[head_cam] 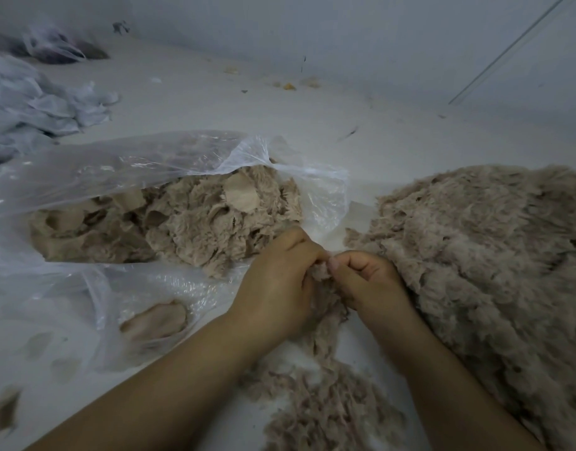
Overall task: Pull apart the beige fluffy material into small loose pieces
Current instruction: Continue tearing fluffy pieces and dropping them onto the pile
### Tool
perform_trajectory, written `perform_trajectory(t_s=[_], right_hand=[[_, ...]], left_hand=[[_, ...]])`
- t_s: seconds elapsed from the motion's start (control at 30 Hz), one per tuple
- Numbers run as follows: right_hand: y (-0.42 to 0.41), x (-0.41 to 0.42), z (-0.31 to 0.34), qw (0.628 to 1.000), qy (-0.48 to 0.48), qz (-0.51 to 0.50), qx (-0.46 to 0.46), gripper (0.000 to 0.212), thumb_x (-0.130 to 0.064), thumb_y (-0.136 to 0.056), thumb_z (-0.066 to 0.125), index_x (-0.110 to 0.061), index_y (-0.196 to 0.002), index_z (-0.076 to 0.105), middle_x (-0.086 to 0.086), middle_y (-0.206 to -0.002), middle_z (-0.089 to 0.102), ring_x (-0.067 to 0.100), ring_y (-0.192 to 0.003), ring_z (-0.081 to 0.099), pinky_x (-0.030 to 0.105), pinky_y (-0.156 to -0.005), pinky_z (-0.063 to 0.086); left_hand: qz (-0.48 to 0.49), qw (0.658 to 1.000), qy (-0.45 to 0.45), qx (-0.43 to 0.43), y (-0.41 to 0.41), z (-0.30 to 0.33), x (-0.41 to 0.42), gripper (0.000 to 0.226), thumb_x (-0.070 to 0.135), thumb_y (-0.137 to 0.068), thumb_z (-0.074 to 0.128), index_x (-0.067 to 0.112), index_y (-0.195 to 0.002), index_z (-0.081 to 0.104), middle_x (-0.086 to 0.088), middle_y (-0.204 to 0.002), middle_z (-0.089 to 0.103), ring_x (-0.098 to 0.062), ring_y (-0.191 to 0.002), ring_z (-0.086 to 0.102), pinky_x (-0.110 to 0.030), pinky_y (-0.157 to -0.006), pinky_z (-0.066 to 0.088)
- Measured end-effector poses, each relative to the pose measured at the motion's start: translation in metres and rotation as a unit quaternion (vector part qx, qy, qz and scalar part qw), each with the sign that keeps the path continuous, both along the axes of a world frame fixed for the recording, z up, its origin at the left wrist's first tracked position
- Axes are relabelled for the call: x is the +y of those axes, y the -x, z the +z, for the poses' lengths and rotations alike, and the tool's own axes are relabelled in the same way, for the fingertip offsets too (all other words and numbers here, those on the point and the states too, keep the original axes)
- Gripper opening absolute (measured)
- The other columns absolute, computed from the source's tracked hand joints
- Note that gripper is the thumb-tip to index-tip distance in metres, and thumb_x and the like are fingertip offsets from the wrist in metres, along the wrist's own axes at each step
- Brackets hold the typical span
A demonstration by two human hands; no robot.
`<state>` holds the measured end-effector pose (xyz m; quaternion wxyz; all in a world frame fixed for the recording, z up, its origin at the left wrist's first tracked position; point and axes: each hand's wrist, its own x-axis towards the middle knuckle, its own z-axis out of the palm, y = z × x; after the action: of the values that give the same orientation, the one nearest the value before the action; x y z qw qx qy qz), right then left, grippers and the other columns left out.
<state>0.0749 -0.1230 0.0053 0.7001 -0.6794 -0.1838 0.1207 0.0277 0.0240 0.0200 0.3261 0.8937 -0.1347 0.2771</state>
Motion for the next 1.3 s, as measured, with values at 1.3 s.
perform_trajectory(t_s=[1.3], right_hand=[[0.006,0.001,0.001,1.000,0.012,0.020,-0.015,0.004,-0.014,-0.081,0.071,-0.013,-0.078,0.073,0.014,-0.072,0.069,0.019,-0.066,0.064,0.027,-0.062,0.054]], left_hand=[[0.002,0.914,0.343,0.216,-0.004,0.002,0.001,0.006,0.010,-0.085,0.072,0.013,-0.081,0.074,0.004,-0.064,0.069,-0.006,-0.056,0.062,-0.020,-0.051,0.048]])
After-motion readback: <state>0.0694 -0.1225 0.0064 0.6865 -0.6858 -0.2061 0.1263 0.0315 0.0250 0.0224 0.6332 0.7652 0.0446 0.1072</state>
